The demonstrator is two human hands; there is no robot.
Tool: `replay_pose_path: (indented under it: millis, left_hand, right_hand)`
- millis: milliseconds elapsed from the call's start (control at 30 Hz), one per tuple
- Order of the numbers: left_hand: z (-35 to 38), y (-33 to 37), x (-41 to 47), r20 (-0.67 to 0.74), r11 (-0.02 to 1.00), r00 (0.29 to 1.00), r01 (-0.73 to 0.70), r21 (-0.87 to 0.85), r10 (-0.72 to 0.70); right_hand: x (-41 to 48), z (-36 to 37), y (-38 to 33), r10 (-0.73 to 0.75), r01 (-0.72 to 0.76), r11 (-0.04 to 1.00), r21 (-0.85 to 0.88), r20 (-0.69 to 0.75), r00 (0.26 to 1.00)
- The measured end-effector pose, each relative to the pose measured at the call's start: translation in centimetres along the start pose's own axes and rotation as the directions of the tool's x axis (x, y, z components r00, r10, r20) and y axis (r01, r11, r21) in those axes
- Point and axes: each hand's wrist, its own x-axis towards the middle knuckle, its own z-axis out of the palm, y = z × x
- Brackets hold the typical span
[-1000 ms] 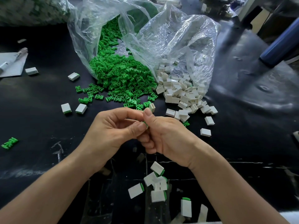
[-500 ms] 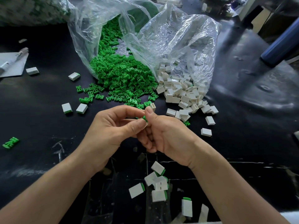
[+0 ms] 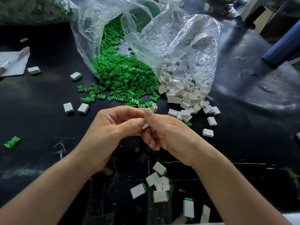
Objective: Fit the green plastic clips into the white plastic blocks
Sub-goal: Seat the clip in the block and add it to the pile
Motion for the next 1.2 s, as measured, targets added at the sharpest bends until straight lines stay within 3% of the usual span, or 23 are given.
replay_pose_path:
  millis: [533,933,1200]
  left_hand:
    - [0.0,0.1,0.0,0.014,0.999,0.999,0.033,0.009,-0.034]
    - [0.3,-0.3,0.0,-0.113,0.995,0.989,0.096,-0.036,-0.100]
    - [0.5,-0.2,0.0,-0.121,0.993,0.987,0.096,-0.069,-0.104]
  right_hand:
    - [-0.2,0.7,-0.3,0.007,-0.008,0.997,-0.074,-0.019,1.000]
    - [0.2,1.1,0.5,-0.034,0.020,0.991,-0.134,-0.103,0.994]
    - [0.4,0.9,1.1,-0.087,0.057,0.972,-0.229,-0.123,0.989]
